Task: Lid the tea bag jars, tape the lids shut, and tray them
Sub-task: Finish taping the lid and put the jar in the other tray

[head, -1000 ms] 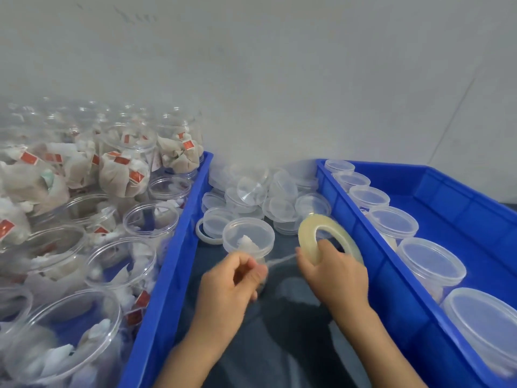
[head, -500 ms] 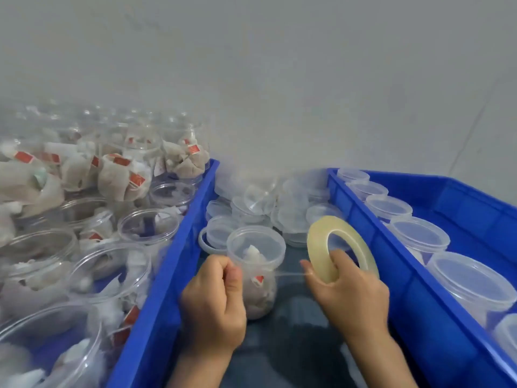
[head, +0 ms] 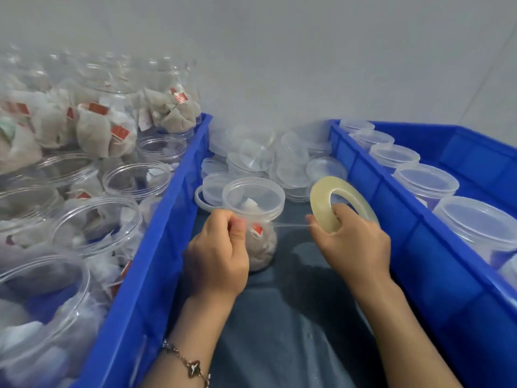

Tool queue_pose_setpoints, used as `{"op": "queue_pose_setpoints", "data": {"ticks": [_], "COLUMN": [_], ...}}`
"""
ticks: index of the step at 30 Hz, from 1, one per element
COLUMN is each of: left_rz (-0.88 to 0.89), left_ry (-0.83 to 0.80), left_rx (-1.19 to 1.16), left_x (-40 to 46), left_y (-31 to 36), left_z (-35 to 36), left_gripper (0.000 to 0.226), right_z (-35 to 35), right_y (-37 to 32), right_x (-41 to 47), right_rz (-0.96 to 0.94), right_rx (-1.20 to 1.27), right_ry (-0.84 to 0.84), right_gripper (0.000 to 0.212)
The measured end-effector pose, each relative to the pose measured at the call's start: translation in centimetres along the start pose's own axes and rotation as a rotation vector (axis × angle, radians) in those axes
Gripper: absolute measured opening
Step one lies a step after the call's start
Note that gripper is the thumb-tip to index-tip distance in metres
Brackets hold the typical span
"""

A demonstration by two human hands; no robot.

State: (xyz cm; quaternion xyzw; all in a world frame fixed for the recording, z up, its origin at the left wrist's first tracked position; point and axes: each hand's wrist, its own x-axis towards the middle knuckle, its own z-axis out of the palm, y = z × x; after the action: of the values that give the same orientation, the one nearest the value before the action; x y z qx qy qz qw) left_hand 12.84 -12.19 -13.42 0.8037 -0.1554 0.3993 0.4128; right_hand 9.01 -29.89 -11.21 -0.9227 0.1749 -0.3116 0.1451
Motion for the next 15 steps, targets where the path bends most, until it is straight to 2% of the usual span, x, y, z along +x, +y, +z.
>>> {"op": "queue_pose_setpoints", "data": {"ticks": [5, 15], "left_rz": [-0.005, -0.036], "left_ry": [0.006, 0.062], "left_rx": [-0.005, 0.004], "left_x": [-0.11, -0.04], "left_y": [0.03, 0.12], "left_z": [0.04, 0.06], "left_gripper": [0.031, 0.033], "right_z": [0.20, 0.50], "right_y": [-0.13, -0.67], "right_x": [-0.01, 0.43], "right_rz": [0.013, -0.006], "right_rx": [0.020, 0.050], "right_ry": [0.013, 0.010], "right_gripper": [0.047, 0.043]}}
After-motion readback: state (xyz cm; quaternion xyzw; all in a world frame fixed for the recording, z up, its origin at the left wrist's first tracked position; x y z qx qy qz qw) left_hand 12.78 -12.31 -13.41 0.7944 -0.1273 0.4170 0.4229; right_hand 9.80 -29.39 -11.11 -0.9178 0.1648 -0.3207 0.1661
